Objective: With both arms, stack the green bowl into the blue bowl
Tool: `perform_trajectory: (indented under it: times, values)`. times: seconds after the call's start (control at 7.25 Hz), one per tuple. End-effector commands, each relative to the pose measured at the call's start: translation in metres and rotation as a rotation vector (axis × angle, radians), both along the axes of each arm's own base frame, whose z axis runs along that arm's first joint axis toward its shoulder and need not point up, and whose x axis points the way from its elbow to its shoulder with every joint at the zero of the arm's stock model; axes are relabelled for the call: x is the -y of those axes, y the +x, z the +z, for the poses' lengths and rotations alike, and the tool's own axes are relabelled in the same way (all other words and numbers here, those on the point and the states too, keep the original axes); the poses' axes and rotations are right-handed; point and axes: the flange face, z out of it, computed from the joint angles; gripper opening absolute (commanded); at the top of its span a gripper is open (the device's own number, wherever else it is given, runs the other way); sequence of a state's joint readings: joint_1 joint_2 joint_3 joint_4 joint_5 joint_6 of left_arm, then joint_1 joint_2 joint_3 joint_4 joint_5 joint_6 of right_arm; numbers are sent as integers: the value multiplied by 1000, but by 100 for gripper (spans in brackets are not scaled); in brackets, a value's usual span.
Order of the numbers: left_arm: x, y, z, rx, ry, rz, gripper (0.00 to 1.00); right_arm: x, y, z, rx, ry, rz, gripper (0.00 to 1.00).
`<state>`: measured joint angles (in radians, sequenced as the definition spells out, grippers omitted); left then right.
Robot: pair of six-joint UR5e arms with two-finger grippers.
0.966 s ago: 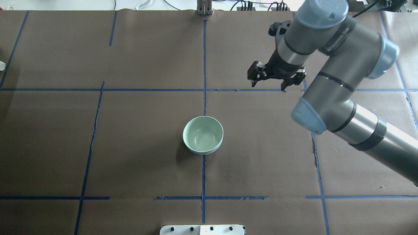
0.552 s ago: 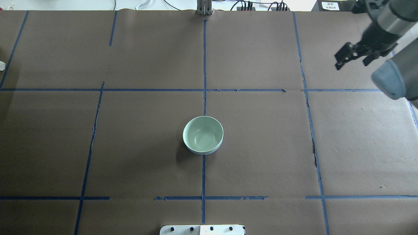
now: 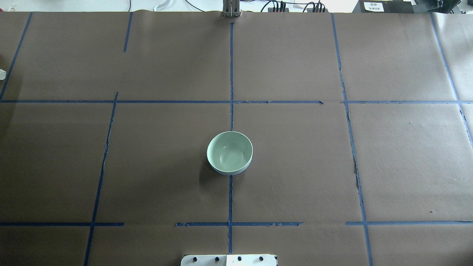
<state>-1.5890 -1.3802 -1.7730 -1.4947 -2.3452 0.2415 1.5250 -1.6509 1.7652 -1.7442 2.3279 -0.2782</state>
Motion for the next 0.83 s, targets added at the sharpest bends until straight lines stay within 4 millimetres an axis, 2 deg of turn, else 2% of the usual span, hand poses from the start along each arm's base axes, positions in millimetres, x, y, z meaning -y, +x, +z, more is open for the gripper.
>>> perform_trajectory:
  times: [0.0,0.14,0.41,0.69]
  values:
    - [-7,0,3,4,-9,1,100,-65,25,52,2,-62,45,100]
    - [-11,0,3,3,-6,1,100,-68,25,59,4,-78,43,100]
    - [-12,0,8,4,-16,0,100,-65,25,56,6,-65,39,100]
    - [-12,0,8,4,-17,0,100,-67,24,63,7,-86,46,100]
